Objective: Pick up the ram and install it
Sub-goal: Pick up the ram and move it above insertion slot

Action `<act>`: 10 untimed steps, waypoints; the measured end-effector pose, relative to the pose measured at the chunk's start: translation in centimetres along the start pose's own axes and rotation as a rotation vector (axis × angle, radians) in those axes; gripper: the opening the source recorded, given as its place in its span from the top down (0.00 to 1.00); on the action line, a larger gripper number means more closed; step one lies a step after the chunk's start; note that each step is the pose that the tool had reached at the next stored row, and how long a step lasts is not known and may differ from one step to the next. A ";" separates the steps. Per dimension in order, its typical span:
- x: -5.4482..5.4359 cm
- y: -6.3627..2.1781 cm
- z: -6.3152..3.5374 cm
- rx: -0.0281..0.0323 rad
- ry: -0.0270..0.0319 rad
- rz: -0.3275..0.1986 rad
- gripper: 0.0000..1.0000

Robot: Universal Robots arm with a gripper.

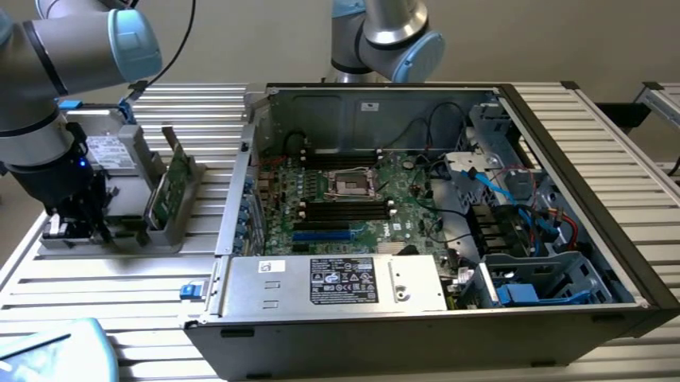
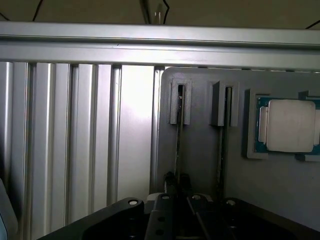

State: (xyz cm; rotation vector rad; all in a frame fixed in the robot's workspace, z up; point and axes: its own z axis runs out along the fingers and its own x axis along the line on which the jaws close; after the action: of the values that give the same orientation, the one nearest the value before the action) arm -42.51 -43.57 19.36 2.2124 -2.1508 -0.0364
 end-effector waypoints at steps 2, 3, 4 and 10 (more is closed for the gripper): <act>0.0 -0.02 -0.15 -0.0001 -0.0001 0.000 0.86; 0.0 -0.02 -0.28 -0.0002 -0.0003 0.000 0.86; 0.0 -0.02 -0.41 -0.0003 -0.0004 0.000 0.86; 0.0 0.01 -1.26 -0.0003 -0.0011 0.000 0.86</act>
State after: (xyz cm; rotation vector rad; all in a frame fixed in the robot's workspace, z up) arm -42.45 -43.57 20.62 2.2128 -2.1511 -0.0381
